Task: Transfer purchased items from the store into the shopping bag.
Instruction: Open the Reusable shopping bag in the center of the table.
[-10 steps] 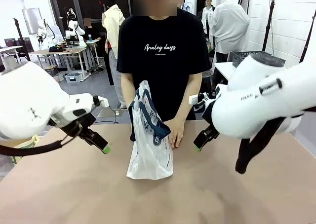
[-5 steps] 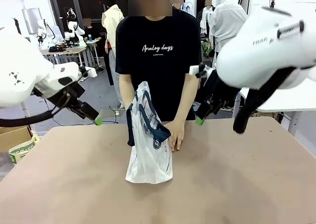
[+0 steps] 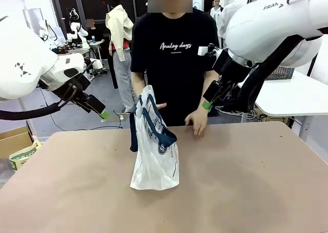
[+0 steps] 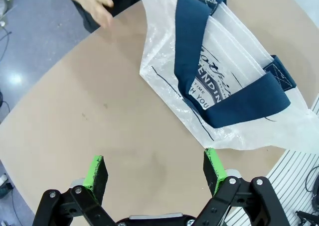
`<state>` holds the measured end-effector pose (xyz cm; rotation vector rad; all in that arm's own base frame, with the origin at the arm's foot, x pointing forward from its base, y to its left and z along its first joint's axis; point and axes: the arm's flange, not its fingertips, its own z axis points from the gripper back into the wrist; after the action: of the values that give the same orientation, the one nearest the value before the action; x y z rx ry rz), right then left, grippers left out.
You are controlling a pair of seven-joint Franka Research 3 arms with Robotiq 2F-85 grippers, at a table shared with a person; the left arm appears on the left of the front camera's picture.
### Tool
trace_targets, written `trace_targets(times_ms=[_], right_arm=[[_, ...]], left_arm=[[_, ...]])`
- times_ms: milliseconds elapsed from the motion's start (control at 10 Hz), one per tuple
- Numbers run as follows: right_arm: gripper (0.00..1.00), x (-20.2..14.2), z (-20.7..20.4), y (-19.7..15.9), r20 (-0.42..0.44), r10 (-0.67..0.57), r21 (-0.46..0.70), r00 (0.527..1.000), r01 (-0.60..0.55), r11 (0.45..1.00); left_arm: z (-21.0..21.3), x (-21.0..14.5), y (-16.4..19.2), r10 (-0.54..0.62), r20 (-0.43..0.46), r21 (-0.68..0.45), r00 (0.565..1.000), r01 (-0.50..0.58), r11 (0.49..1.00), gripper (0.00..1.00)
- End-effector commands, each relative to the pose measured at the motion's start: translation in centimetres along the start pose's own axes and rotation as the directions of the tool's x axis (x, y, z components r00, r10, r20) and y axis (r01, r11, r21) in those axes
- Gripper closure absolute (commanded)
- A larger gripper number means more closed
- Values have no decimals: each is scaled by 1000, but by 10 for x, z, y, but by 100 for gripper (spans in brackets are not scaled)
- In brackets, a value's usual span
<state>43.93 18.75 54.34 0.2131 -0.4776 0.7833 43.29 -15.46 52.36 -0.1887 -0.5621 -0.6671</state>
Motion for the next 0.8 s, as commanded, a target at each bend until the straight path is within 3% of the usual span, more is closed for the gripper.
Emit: trace_targets(times_ms=[0, 100, 200, 400, 700], right_arm=[[0, -6, -1, 4, -6, -1, 20, 1000, 2, 1000], [0, 0, 0, 0, 0, 0, 0, 1000, 0, 1000], [0, 33, -3, 1, 61, -82, 22, 995, 81, 996], [0, 86, -12, -2, 2, -171, 66, 985, 170, 983], [0, 154, -33, 5, -123, -296, -4, 947, 298, 955]], left_arm=[[1, -4, 0, 4, -1, -1, 1000, -4, 1000, 0], [0, 0, 0, 0, 0, 0, 1000, 0, 1000, 0], [-9, 20, 0, 69, -13, -20, 998, -70, 997, 0], [-16, 55, 5, 187, -37, 11, 982, -187, 982, 0], [-36, 101, -2, 332, -129, 49, 934, -329, 943, 0]])
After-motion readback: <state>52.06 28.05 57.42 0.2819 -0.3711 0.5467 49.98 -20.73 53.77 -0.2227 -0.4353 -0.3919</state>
